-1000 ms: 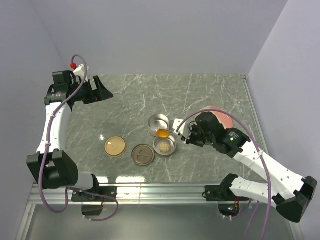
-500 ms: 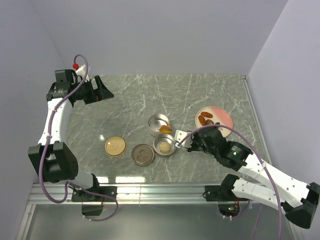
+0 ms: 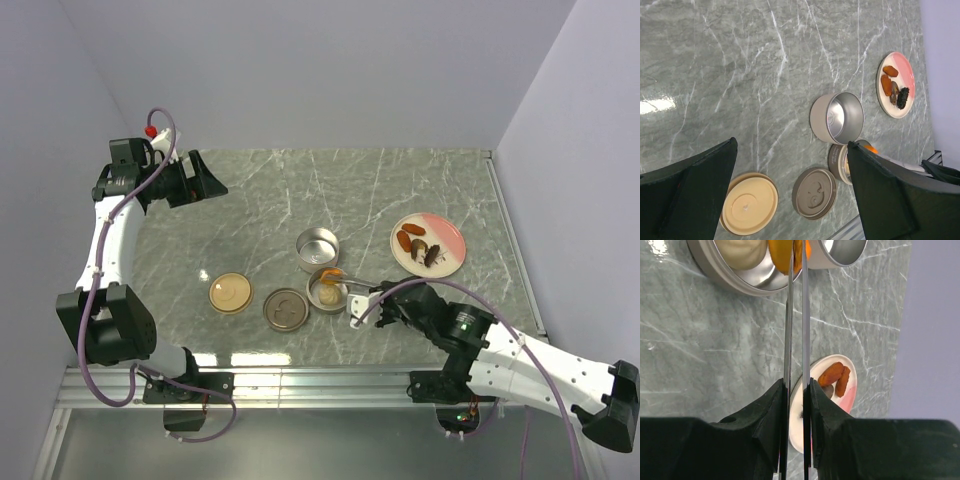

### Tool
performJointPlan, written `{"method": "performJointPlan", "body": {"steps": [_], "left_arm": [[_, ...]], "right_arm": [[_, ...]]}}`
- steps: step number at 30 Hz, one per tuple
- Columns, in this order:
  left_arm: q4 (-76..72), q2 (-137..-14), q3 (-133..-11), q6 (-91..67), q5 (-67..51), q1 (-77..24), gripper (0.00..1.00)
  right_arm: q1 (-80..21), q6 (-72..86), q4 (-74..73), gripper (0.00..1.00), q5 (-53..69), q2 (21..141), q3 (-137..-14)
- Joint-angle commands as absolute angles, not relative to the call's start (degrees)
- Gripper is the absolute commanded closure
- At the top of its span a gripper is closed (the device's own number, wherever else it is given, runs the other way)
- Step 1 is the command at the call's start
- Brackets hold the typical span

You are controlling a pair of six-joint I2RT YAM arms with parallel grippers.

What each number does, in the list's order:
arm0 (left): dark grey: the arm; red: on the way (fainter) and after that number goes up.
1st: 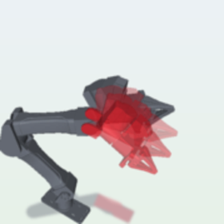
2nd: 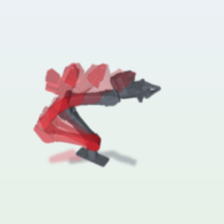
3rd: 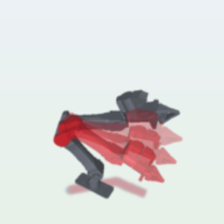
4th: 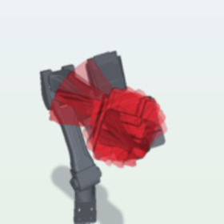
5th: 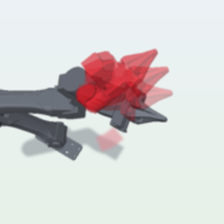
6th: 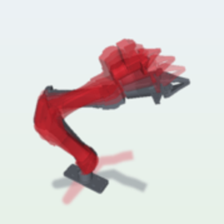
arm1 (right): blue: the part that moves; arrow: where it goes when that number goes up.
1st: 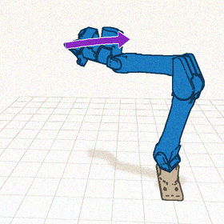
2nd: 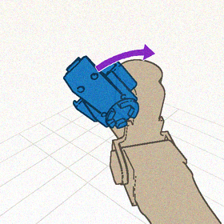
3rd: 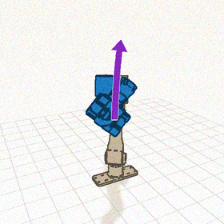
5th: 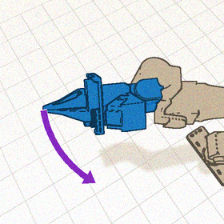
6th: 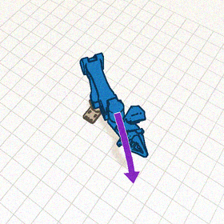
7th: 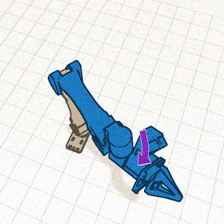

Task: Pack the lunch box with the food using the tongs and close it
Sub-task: Place the food into the lunch box

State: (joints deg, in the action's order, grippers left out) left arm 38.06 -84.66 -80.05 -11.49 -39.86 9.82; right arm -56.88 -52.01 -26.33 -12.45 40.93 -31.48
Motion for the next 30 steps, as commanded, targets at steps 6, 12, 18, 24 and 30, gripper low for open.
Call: {"method": "performJointPlan", "body": {"steps": [6, 12, 18, 24, 30], "left_arm": [[37.7, -84.3, -82.0, -11.5, -41.4, 10.1, 0.03], [37.8, -84.7, -82.3, -11.3, -41.4, 10.1, 0.03], [37.7, -85.2, -82.3, -11.3, -41.5, 10.1, 0.03], [37.5, -85.2, -82.0, -11.4, -41.5, 10.1, 0.03], [37.4, -84.9, -81.8, -11.4, -41.8, 10.1, 0.03]], "right_arm": [[-58.0, -54.8, -15.7, 1.00, -18.8, 40.7, -29.4], [-58.4, -55.5, -14.6, 1.00, -19.2, 41.5, -28.3], [-59.3, -55.5, -16.5, 1.00, -18.1, 41.1, -28.0], [-60.2, -56.3, -15.8, 1.00, -18.3, 41.5, -26.4], [-60.4, -57.1, -12.8, 1.00, -20.2, 43.5, -25.5]]}}
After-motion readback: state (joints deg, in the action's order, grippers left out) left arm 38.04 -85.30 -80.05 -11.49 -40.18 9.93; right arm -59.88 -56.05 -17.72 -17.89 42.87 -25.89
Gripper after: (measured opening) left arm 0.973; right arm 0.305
